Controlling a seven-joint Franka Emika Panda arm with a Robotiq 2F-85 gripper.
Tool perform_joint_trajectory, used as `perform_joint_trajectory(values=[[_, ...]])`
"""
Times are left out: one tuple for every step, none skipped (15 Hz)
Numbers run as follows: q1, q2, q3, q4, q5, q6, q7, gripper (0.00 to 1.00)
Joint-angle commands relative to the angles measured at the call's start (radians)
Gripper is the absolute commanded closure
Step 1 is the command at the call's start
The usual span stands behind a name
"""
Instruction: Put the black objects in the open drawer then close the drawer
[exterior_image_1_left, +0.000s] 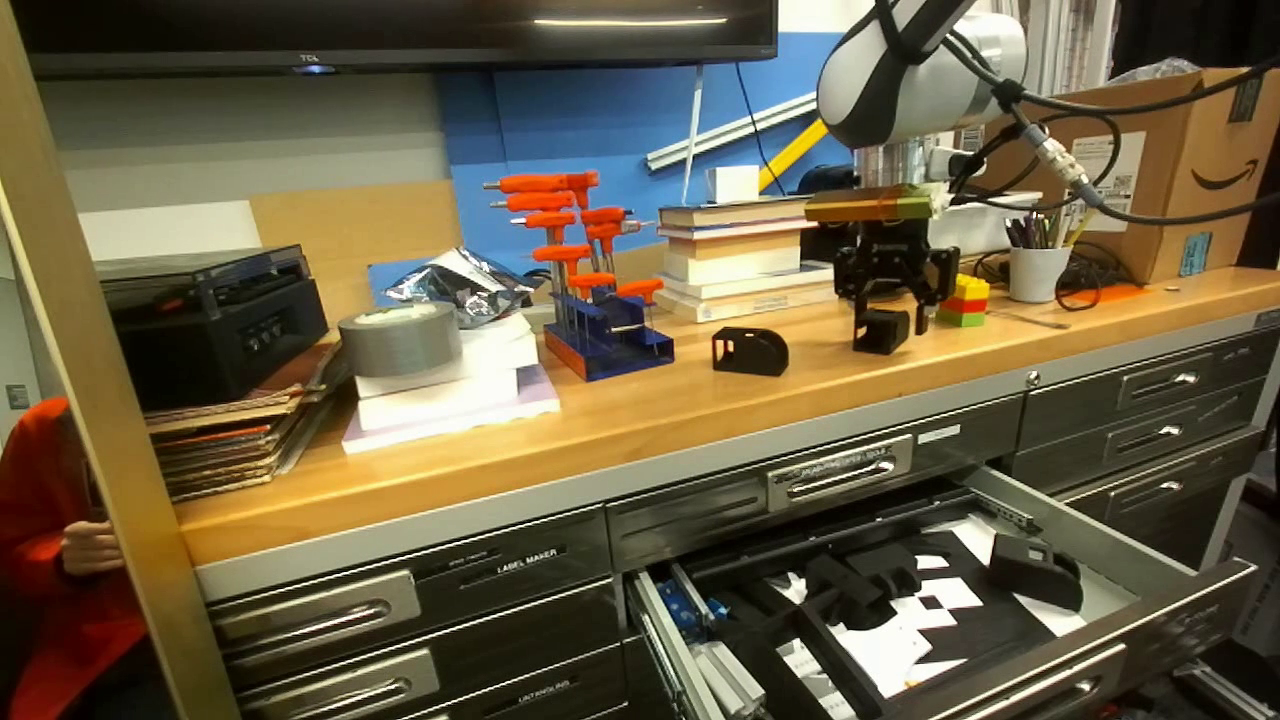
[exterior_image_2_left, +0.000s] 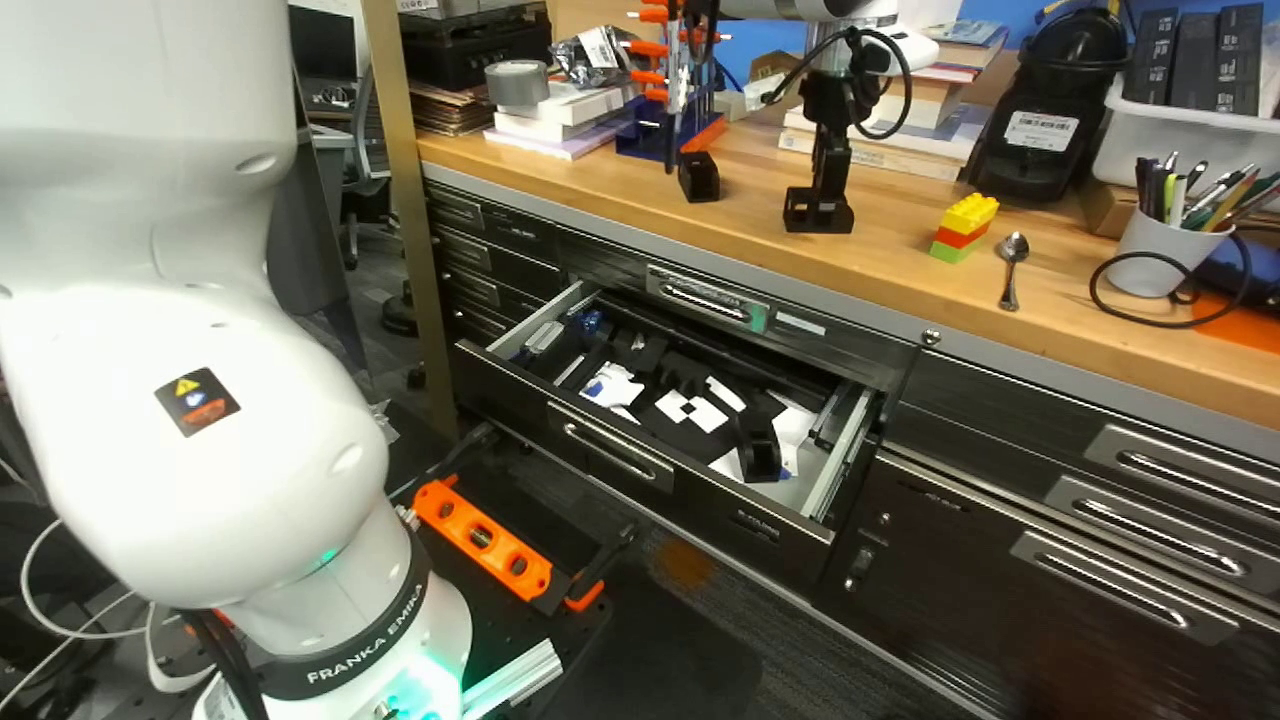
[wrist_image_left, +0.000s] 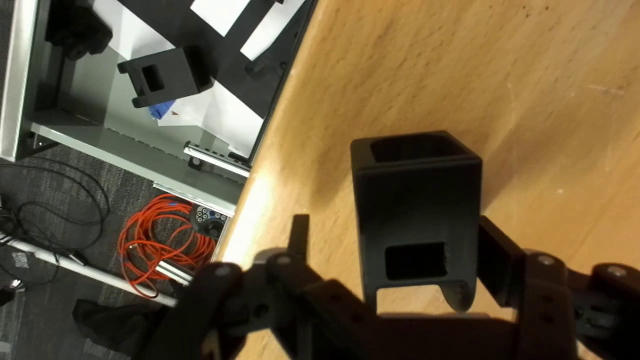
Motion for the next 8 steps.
perform_joint_trajectory(values=[[0.02,0.016,-0.015,0.038,-0.007,-0.038,0.001,0.48],[0.021,0.018,-0.014,0.04,-0.007,-0.042,0.001,0.54],[0.021,0.02,-0.014,0.041,-0.006,-0.046,-0.001,0.62],[0.022,0.021,-0.014,0.044,-0.006,-0.048,-0.002,0.68],[0.021,0.021,-0.014,0.045,-0.004,-0.053,-0.005,0.69],[0.019,0.017,-0.012,0.042,0.001,-0.061,-0.012,0.69],[0.015,0.006,-0.009,0.033,0.01,-0.073,-0.029,0.69],[0.011,-0.014,-0.009,0.014,0.015,-0.078,-0.041,0.69]])
